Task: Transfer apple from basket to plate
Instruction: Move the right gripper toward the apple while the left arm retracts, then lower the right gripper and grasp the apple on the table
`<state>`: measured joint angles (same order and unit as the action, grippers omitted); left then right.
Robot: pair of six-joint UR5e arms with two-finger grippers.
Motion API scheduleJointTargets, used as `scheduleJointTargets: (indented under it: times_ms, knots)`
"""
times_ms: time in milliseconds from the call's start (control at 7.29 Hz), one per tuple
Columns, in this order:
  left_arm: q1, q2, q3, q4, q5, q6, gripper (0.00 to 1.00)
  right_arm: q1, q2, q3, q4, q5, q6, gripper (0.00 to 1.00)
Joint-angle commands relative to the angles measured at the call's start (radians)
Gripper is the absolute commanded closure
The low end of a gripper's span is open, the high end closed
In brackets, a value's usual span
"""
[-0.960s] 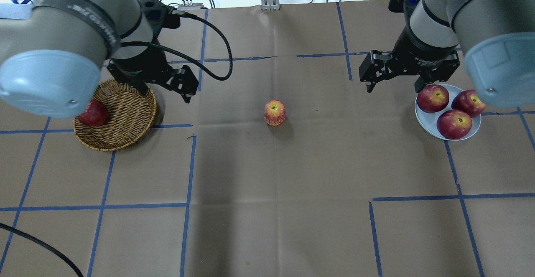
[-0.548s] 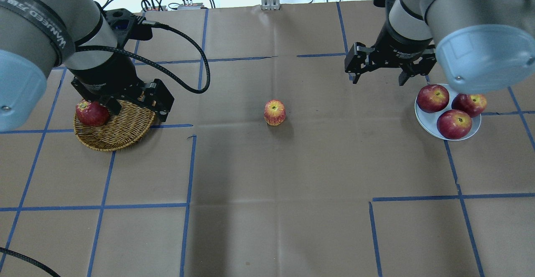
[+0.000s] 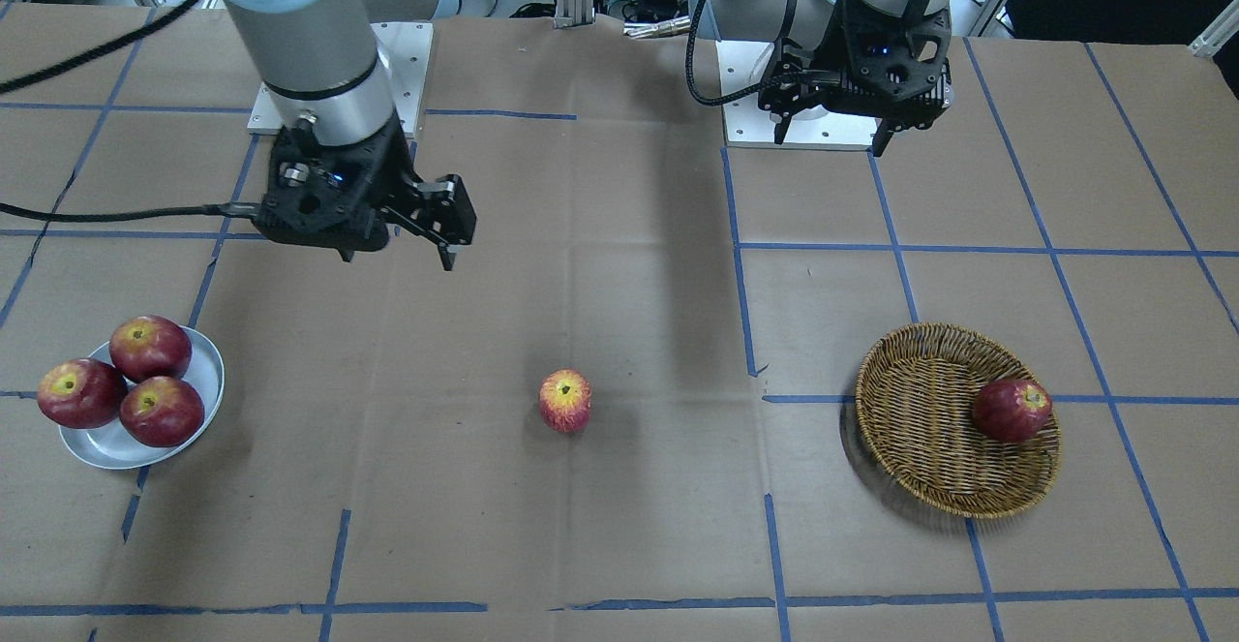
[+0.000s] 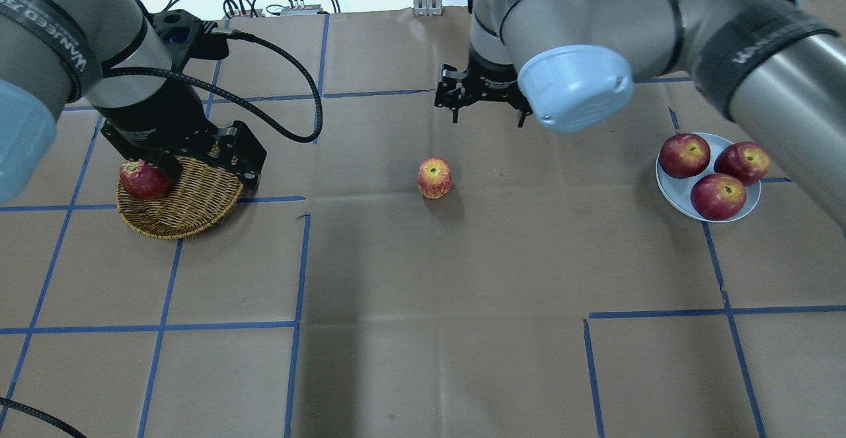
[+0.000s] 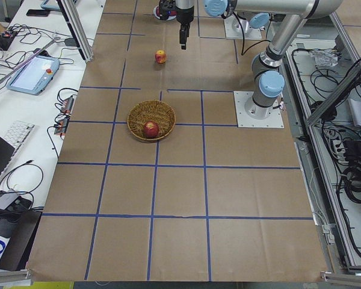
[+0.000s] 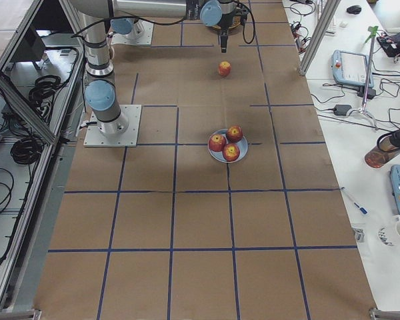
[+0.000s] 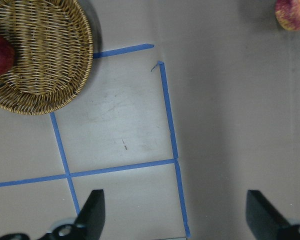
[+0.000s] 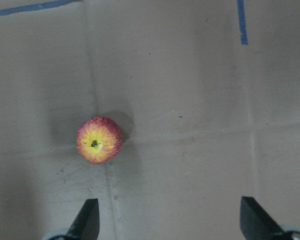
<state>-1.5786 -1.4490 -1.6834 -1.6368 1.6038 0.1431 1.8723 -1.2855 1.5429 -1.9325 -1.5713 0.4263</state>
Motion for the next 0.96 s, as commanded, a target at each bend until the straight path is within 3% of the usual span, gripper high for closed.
scheduleJointTargets:
  times_ms: [0,548,823]
  knots:
    - [0.002,0.007,-0.006,-0.008,0.007,0.004,0.01,0.059,0.133,-0.004,-0.147,-0.003,0.092,0.00]
    - [0.002,-0.001,-0.007,-0.003,0.004,0.001,0.01,0.082,0.291,0.046,-0.339,-0.004,0.097,0.00]
    - [0.003,-0.001,-0.007,-0.006,0.004,0.001,0.01,0.085,0.317,0.072,-0.356,-0.001,0.098,0.00]
